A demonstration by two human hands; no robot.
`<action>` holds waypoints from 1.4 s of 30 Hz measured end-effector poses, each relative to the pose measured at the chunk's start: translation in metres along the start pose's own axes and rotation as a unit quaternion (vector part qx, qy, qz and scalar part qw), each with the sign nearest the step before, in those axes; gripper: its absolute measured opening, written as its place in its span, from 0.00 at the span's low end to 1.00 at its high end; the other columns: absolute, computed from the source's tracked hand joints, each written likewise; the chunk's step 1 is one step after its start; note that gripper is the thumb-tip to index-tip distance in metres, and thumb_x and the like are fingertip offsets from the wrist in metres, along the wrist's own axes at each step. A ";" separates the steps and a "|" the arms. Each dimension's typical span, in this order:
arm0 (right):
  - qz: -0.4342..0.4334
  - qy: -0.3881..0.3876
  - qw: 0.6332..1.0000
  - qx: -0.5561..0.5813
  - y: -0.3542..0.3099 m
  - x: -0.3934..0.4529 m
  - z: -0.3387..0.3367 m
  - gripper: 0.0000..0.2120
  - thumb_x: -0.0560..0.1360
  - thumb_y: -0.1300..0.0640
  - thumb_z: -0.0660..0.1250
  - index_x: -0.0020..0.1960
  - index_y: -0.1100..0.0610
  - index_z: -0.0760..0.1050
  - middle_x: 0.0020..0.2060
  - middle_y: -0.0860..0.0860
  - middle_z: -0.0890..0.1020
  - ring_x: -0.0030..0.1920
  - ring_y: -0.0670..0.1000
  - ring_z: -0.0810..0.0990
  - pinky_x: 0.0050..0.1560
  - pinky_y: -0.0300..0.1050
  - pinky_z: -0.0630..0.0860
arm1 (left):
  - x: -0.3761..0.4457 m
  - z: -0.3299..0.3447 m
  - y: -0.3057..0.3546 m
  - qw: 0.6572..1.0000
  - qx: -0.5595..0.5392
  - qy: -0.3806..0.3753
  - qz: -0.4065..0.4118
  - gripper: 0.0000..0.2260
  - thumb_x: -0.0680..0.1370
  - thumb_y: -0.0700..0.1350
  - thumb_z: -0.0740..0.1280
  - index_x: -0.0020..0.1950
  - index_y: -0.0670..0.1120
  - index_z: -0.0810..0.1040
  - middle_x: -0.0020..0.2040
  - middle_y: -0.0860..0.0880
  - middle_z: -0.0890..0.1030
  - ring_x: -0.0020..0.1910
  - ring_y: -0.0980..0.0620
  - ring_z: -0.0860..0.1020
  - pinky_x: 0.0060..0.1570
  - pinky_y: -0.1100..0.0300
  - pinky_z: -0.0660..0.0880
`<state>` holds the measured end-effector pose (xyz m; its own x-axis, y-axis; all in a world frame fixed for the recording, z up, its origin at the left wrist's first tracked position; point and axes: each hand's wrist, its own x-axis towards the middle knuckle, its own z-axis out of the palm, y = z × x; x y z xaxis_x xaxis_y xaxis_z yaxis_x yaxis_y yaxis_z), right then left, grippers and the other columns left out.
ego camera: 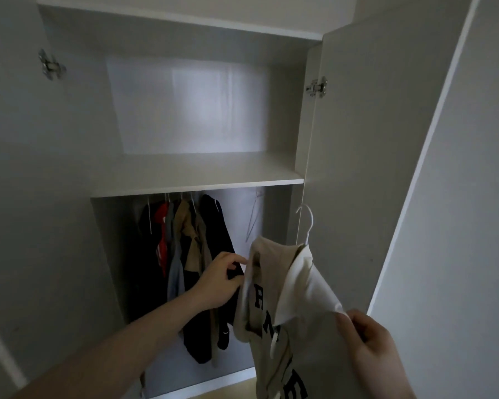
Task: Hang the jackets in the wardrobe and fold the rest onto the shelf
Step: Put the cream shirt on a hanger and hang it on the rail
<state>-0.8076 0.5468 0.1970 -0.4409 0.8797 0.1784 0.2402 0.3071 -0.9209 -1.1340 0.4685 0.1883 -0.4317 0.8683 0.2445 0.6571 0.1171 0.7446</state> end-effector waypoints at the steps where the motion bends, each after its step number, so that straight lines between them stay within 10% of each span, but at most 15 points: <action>1: 0.002 -0.004 1.000 0.003 0.004 0.016 0.002 0.10 0.79 0.48 0.69 0.41 0.49 0.82 0.30 0.52 0.80 0.32 0.45 0.77 0.36 0.42 0.72 | 0.011 -0.002 -0.007 1.000 0.010 0.004 -0.018 0.13 0.80 0.42 0.70 0.61 0.58 0.76 0.61 0.56 0.72 0.58 0.61 0.75 0.52 0.76 0.70; 4: 0.007 -0.022 1.000 0.014 0.015 0.060 0.011 0.11 0.79 0.47 0.69 0.39 0.45 0.83 0.30 0.49 0.82 0.30 0.41 0.78 0.37 0.45 0.73 | 0.041 -0.007 -0.024 0.997 0.034 0.019 -0.064 0.11 0.81 0.42 0.70 0.62 0.52 0.78 0.60 0.50 0.73 0.56 0.56 0.76 0.50 0.77 0.71; 9: -0.004 -0.042 0.999 0.024 0.033 0.122 0.043 0.16 0.81 0.50 0.69 0.34 0.49 0.78 0.27 0.48 0.79 0.27 0.44 0.75 0.31 0.34 0.69 | 0.073 -0.019 -0.040 0.993 0.040 0.041 -0.100 0.10 0.81 0.39 0.69 0.62 0.45 0.81 0.60 0.43 0.77 0.58 0.46 0.80 0.65 0.49 0.77; 13: 0.007 -0.031 0.999 0.027 0.047 0.152 0.069 0.22 0.82 0.52 0.68 0.31 0.53 0.68 0.23 0.44 0.68 0.25 0.43 0.67 0.27 0.34 0.65 | 0.080 -0.038 -0.054 0.993 0.053 0.070 -0.079 0.10 0.80 0.41 0.72 0.60 0.51 0.81 0.60 0.51 0.76 0.56 0.58 0.79 0.60 0.64 0.77; 28: 0.014 -0.030 0.999 -0.001 0.037 0.199 0.191 0.18 0.83 0.49 0.64 0.34 0.45 0.72 0.25 0.45 0.73 0.25 0.42 0.70 0.27 0.40 0.68 | 0.169 -0.125 -0.071 0.991 0.065 0.111 0.049 0.13 0.77 0.36 0.70 0.56 0.51 0.82 0.57 0.55 0.76 0.52 0.58 0.79 0.52 0.66 0.76; 33: 0.014 0.017 1.000 -0.017 0.027 0.201 0.221 0.18 0.82 0.51 0.65 0.34 0.47 0.71 0.24 0.45 0.72 0.24 0.42 0.69 0.26 0.35 0.65 | 0.190 -0.135 -0.102 0.994 0.062 0.074 0.045 0.11 0.77 0.37 0.71 0.56 0.51 0.82 0.56 0.54 0.76 0.52 0.58 0.79 0.50 0.67 0.75; 42: 0.022 0.155 0.983 -0.094 0.018 0.175 0.194 0.22 0.83 0.48 0.66 0.34 0.56 0.68 0.26 0.52 0.70 0.31 0.50 0.68 0.35 0.55 0.72 | 0.211 -0.083 -0.180 0.984 0.086 -0.141 -0.060 0.12 0.78 0.44 0.71 0.60 0.56 0.78 0.59 0.53 0.74 0.55 0.55 0.77 0.56 0.62 0.76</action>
<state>-1.0478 0.6358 0.1440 -0.1483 0.9534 0.2629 0.4216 0.3014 -0.8552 -1.3946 0.5913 0.1574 -0.3388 0.9400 -0.0393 0.7179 0.2853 0.6350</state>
